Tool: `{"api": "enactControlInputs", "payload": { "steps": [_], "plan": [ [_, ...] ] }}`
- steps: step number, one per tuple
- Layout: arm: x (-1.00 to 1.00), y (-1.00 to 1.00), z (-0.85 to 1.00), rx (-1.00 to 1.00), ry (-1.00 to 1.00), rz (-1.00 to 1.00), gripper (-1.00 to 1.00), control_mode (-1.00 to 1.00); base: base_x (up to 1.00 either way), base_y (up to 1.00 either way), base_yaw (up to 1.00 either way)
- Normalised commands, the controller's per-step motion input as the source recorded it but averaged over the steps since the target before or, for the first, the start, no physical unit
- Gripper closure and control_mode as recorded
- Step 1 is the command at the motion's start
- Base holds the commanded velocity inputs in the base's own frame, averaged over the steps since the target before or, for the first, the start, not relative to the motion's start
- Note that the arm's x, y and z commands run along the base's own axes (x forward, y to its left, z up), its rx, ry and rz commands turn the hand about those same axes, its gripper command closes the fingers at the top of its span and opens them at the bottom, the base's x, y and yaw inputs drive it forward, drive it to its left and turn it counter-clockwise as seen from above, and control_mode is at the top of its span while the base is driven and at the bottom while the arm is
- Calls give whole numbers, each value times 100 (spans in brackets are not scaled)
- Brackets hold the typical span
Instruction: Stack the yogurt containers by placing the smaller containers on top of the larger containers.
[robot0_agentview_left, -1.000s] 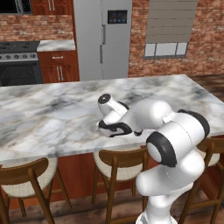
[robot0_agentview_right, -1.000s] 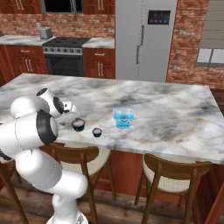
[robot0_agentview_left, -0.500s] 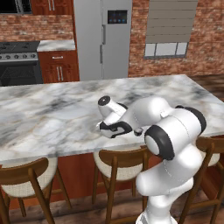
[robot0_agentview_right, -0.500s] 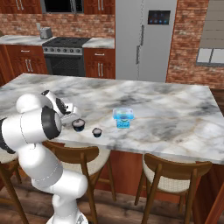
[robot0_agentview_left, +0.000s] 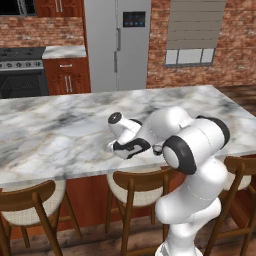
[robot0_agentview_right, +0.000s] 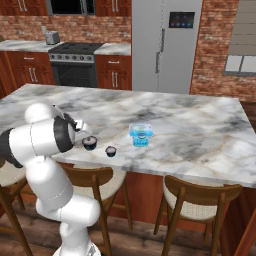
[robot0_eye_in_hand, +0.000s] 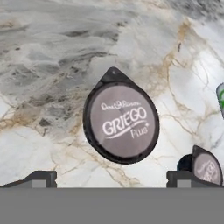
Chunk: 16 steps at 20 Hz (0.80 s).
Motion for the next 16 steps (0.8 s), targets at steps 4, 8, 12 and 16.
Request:
{"api": "enactControlInputs", "payload": {
  "steps": [4,8,12,16],
  "plan": [
    [14,12,-10,-7,0,-2,-100,-100,0,0,0],
    [19,3,-7,-4,0,-1,-100,-100,0,0,0],
    [23,0,-5,-2,0,0,-100,-100,0,0,0],
    [20,0,-7,-3,0,0,-100,-100,0,0,0]
  ]
}}
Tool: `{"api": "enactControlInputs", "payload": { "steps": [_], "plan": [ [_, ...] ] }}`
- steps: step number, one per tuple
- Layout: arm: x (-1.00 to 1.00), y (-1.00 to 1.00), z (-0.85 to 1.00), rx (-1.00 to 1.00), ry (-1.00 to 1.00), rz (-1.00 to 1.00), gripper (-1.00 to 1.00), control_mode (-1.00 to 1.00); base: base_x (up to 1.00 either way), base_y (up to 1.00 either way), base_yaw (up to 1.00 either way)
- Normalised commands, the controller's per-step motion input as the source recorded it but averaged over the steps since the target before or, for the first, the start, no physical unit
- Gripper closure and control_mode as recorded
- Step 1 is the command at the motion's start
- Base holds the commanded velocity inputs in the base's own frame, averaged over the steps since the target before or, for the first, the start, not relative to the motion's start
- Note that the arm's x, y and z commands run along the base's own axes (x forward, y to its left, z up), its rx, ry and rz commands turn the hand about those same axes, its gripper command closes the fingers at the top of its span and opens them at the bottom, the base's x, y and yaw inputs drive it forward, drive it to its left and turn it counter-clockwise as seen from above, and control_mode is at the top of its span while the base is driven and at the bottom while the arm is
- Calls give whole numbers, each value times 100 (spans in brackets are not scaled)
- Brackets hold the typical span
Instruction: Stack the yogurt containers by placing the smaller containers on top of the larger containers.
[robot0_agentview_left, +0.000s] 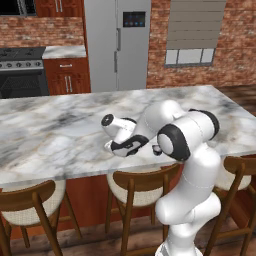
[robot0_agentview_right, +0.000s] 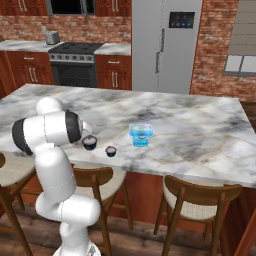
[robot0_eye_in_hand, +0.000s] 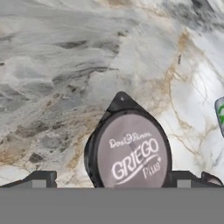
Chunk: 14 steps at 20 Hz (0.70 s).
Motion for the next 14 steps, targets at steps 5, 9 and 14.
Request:
{"api": "enactControlInputs", "payload": {
  "steps": [5,9,14],
  "plan": [
    [13,0,-13,-3,0,-1,-100,-100,0,0,0],
    [16,0,-13,-2,0,-1,-100,-100,0,0,0],
    [19,0,-9,-1,0,-1,-100,-100,0,0,0]
  ]
}}
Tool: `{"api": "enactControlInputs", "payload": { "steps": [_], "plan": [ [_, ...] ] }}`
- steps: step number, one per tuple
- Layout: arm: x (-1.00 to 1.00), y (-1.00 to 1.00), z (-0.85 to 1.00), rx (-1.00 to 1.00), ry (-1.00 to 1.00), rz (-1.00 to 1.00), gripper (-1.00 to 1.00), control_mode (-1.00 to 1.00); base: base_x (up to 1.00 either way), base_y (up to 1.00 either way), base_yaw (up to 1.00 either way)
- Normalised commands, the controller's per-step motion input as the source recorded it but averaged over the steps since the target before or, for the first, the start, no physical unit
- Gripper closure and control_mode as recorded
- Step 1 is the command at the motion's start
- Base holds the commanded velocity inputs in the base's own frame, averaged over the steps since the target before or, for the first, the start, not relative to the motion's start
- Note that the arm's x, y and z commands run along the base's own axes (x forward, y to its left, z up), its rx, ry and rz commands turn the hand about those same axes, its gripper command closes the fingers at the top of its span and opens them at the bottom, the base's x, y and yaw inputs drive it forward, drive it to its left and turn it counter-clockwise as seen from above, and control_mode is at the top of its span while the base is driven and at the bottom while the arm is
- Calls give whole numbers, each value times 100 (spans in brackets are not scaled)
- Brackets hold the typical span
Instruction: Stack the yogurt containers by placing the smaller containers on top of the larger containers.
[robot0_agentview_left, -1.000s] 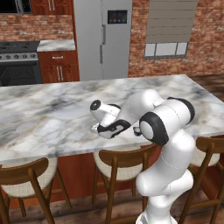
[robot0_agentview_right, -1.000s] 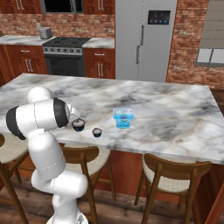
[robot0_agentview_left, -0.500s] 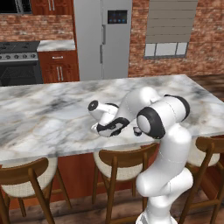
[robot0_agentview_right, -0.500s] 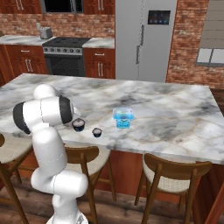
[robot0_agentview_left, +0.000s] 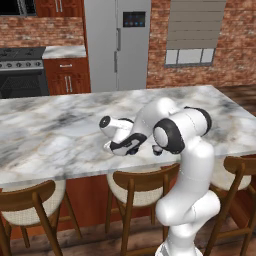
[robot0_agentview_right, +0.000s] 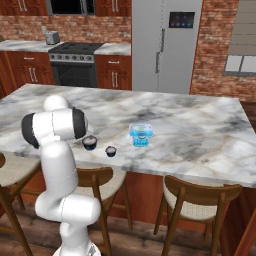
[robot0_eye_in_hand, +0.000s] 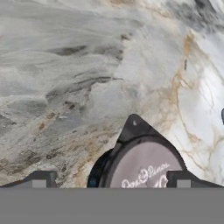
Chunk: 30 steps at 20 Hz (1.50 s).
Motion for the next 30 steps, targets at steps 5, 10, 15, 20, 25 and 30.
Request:
{"api": "enactControlInputs", "payload": {
  "steps": [5,10,15,20,25,30],
  "plan": [
    [14,0,-10,0,0,-1,-100,-100,0,0,0],
    [0,0,-9,0,0,-3,-100,-100,0,0,0],
    [0,-3,-13,0,0,-6,-100,-100,0,0,0],
    [-1,-22,-22,0,0,-8,-100,-100,0,0,0],
    [-9,-36,-30,0,0,-8,-100,-100,0,0,0],
    [-9,-30,-34,0,0,-7,-100,-100,0,0,0]
  ]
}}
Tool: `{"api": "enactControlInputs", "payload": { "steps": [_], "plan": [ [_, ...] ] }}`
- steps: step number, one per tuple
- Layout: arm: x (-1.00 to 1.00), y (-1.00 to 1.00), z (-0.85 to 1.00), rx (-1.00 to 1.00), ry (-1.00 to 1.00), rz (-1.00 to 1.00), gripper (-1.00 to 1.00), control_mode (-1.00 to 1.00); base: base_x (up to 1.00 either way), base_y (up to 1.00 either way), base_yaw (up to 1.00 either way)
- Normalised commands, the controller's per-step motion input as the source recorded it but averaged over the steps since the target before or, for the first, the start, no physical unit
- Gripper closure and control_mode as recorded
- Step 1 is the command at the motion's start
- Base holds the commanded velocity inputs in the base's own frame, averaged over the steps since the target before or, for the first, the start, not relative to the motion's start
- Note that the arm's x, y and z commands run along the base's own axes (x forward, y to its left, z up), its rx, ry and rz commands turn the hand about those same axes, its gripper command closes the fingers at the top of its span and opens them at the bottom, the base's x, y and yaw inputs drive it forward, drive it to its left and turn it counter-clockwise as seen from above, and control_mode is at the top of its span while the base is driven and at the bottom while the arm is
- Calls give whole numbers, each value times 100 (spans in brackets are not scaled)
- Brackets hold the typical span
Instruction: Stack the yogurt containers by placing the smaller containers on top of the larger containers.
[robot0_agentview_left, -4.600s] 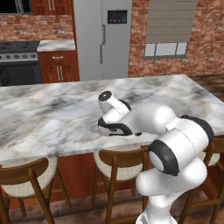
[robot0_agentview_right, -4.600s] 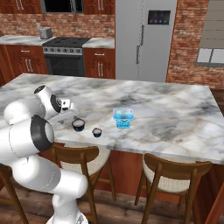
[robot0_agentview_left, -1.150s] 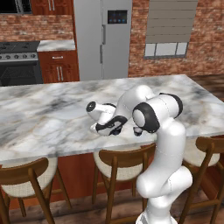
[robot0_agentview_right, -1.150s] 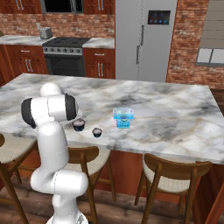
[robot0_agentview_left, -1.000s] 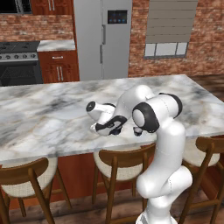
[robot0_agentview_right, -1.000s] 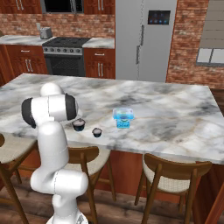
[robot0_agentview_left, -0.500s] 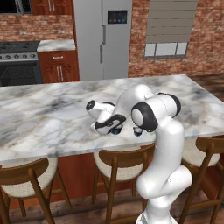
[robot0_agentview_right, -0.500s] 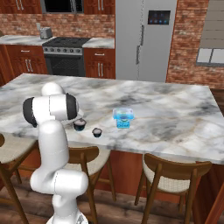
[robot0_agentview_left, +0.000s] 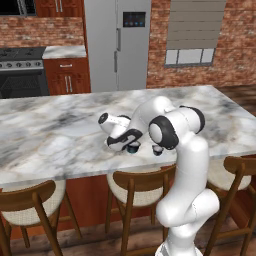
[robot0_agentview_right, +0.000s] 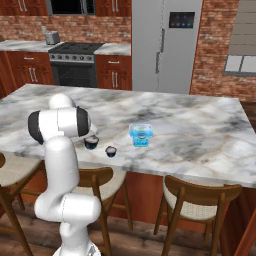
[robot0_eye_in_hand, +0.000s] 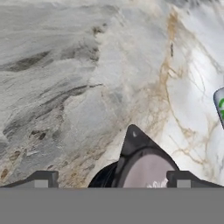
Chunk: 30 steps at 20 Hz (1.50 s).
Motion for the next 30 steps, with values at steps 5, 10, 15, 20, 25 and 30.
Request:
{"api": "enactControlInputs", "payload": {
  "steps": [5,10,15,20,25,30],
  "plan": [
    [-12,-36,-42,0,0,-6,-100,-100,0,0,0],
    [-19,-45,-48,0,0,-6,100,-100,0,0,0],
    [-22,-67,-55,0,1,-5,100,-100,0,0,0],
    [-28,-74,-56,0,0,-4,100,-100,0,0,0],
    [-28,-61,-10,0,0,-2,100,-100,0,0,0],
    [-14,-30,33,0,-1,-4,100,-100,0,0,0]
  ]
}}
